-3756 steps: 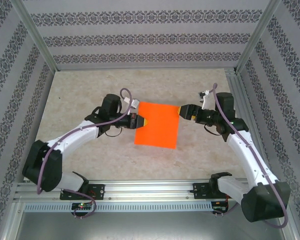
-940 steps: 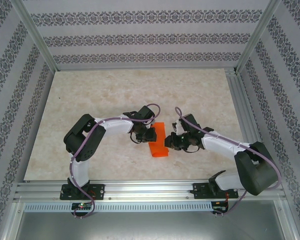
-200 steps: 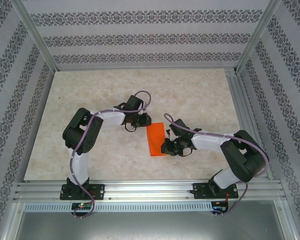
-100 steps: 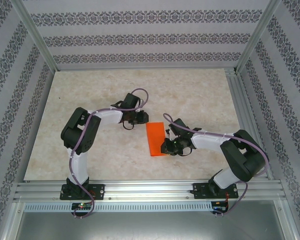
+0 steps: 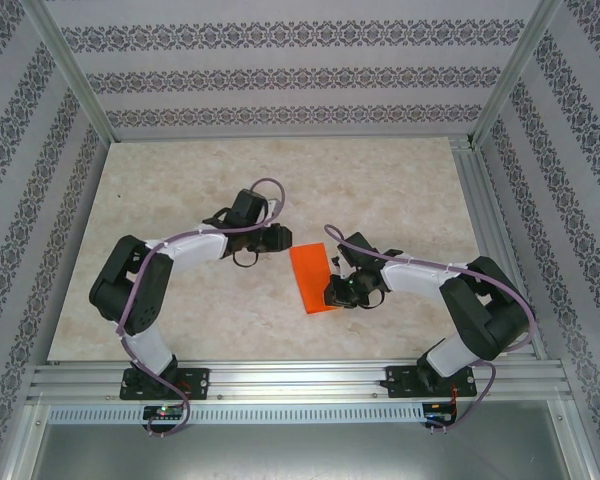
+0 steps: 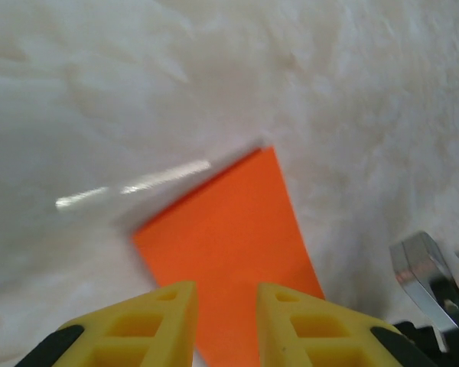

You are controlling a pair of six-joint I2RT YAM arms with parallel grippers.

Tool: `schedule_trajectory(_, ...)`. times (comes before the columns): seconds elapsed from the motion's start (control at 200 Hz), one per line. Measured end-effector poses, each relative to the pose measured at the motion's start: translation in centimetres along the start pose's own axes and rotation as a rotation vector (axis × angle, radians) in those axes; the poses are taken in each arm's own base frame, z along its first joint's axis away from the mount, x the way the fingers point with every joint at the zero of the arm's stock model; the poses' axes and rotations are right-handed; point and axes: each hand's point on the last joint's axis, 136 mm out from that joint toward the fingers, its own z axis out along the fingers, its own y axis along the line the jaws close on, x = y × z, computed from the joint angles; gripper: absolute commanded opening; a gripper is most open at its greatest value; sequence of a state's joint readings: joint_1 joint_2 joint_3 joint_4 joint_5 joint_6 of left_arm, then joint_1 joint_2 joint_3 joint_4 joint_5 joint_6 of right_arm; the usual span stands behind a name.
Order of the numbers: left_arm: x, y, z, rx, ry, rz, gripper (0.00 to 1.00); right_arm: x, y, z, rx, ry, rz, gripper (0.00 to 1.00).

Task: Fold a paper plane with a square sheet of paper (fold left side to right side)
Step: Hold the square sheet of paper at the center of the table, then fold the square sheet of paper in half at the center of the table.

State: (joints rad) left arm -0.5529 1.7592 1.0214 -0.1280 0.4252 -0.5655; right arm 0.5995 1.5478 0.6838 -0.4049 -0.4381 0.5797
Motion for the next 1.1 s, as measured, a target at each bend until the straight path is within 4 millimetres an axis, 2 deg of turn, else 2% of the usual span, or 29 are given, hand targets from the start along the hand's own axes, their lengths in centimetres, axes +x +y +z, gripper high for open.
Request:
schedule_trajectory(0.12, 1.3, -0.8, 1.5, 0.035, 0.042, 0.006, 0.28, 0.0, 0.0, 0.0, 0.001, 0.001, -0.007, 0.15)
schedule_trajectory(0.345, 2.5, 1.3, 4.4, 0.003, 0.107, -0.033, 0.27, -0.1, 0.1, -0.2, 0.007, 0.002, -0.017, 0.17)
schedule_trajectory(0.51, 2.2, 1.5, 4.7, -0.004, 0.101, -0.033, 0.27, -0.9, 0.0, -1.0, 0.026, -0.018, -0.016, 0.21)
schedule_trajectory(0.644, 2.2, 1.6, 4.7, -0.011, 0.099, -0.033, 0.26, -1.9, 1.4, -3.2, -0.006, -0.094, -0.026, 0.22)
schedule_trajectory(0.744, 2.1, 1.7, 4.7, -0.014, 0.097, -0.033, 0.26, -2.8, 3.3, -5.1, -0.07, -0.177, -0.015, 0.2)
schedule_trajectory(0.814, 2.1, 1.7, 4.7, -0.017, 0.095, -0.033, 0.25, -3.3, 4.7, -5.5, -0.114, -0.215, -0.006, 0.19)
schedule_trajectory(0.949, 2.0, 1.8, 4.8, -0.02, 0.092, -0.033, 0.25, -2.8, 7.0, -3.9, -0.156, -0.194, -0.012, 0.19)
schedule_trajectory(1.104, 2.0, 1.8, 4.8, -0.022, 0.091, -0.033, 0.24, -1.9, 8.1, -0.7, -0.136, -0.116, -0.02, 0.19)
